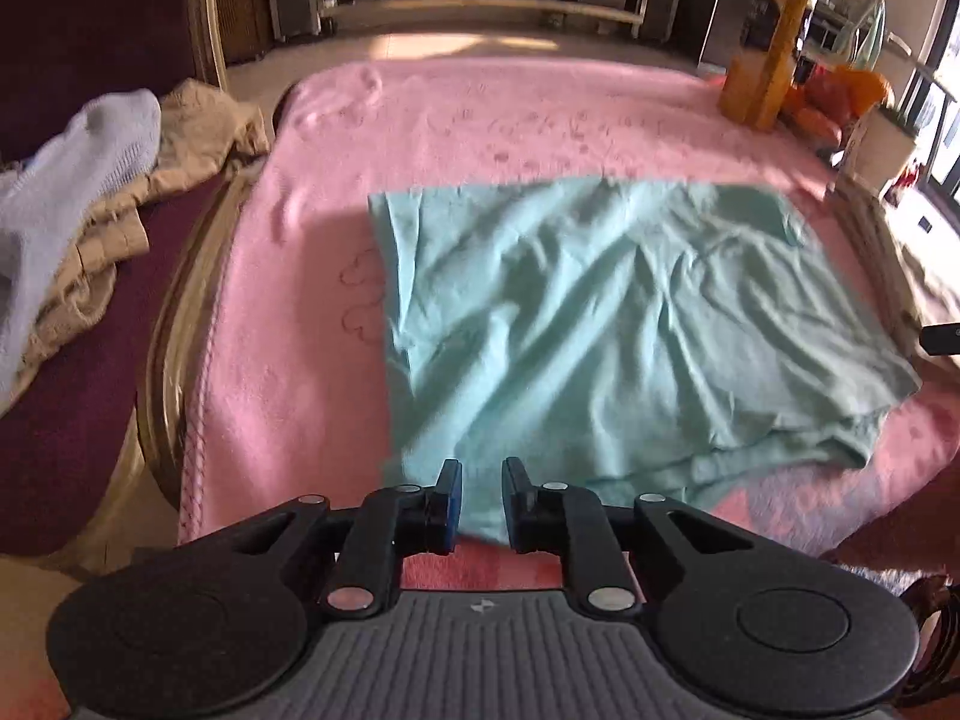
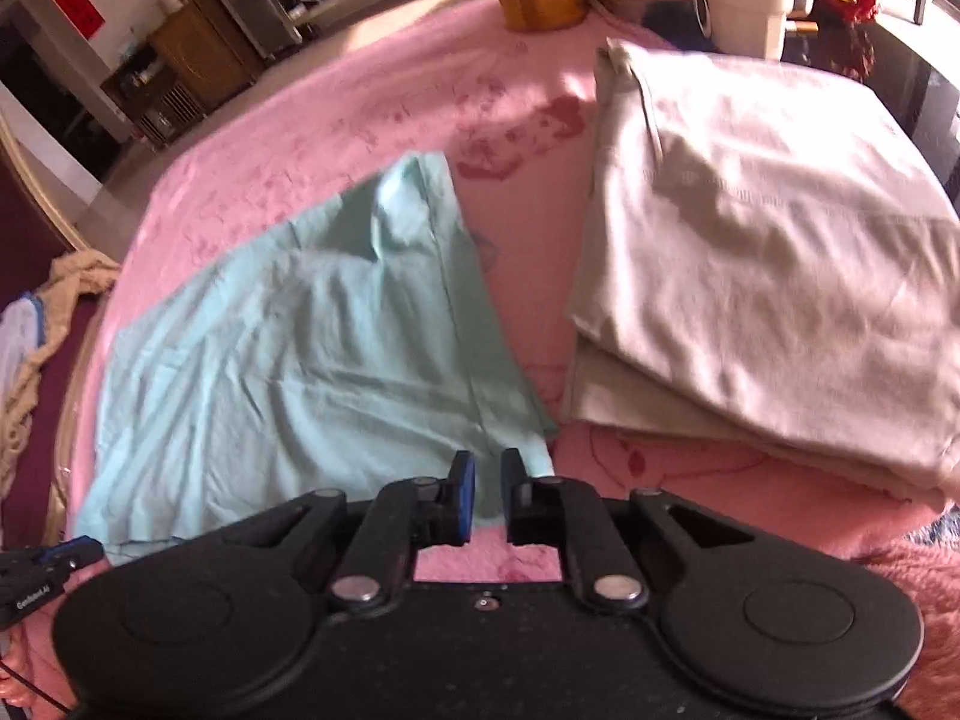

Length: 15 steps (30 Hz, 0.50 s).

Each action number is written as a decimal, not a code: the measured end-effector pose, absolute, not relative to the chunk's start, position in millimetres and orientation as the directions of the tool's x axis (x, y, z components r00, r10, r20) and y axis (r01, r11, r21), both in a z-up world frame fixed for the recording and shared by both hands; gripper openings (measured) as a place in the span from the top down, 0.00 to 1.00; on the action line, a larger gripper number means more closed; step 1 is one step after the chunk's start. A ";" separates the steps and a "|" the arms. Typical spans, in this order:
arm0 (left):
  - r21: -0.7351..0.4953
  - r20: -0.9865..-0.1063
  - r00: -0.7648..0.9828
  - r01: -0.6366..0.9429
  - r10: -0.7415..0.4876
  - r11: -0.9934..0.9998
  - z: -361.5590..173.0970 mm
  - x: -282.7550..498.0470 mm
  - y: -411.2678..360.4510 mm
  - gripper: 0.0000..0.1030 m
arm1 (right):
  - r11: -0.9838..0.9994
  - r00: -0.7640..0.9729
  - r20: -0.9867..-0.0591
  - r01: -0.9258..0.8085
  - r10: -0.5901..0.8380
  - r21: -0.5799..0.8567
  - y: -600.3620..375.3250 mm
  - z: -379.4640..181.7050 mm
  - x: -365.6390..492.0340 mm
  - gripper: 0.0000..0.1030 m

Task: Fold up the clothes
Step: 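Move both tools to the folded shirt edge and close on it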

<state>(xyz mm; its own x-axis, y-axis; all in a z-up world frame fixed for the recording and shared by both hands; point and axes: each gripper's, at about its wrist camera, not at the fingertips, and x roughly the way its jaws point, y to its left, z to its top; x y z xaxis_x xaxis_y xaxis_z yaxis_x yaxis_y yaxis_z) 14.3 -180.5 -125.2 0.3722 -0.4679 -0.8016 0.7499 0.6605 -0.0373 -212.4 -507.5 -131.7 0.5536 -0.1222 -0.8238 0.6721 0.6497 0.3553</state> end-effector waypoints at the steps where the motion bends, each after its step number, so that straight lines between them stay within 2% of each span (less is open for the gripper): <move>1: -0.029 -0.777 0.407 0.740 -0.480 0.672 -113.6 17.6 -179.1 0.80 | 0.656 0.592 -0.795 0.652 -0.129 0.379 -508.1 -117.3 -212.8 0.89; 5: -0.028 -0.682 0.507 0.701 -0.526 0.713 -71.8 34.1 -182.3 0.80 | 0.705 0.719 -0.674 0.567 -0.171 0.426 -511.7 -56.5 -200.2 0.89; 7: -0.042 -0.659 0.522 0.694 -0.542 0.719 -61.3 47.7 -190.5 0.78 | 0.728 0.770 -0.611 0.524 -0.183 0.442 -515.7 -32.3 -188.0 0.85; 9: -0.037 -0.658 0.528 0.690 -0.537 0.723 -60.7 62.5 -203.1 0.72 | 0.739 0.800 -0.569 0.500 -0.193 0.452 -524.3 -21.2 -173.3 0.79; 10: -0.034 -0.660 0.528 0.689 -0.534 0.724 -62.0 69.9 -209.7 0.71 | 0.746 0.801 -0.566 0.497 -0.197 0.444 -529.3 -22.3 -163.1 0.73; 12: -0.053 -0.682 0.508 0.683 -0.526 0.728 -74.0 92.0 -225.5 0.69 | 0.757 0.802 -0.563 0.491 -0.200 0.430 -539.9 -26.2 -143.0 0.70; 15: -0.063 -0.726 0.487 0.656 -0.485 0.752 -103.6 124.3 -246.3 0.68 | 0.749 0.772 -0.610 0.509 -0.180 0.425 -563.3 -56.9 -114.0 0.57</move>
<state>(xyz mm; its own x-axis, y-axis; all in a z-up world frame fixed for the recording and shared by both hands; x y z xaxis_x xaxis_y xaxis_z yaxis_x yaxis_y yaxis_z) 124.3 -246.3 -103.6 0.4871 -0.4854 -0.7260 0.6561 0.7521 -0.0627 -114.0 -563.3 -56.9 0.7720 -0.1796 -0.6097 0.5094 0.7485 0.4245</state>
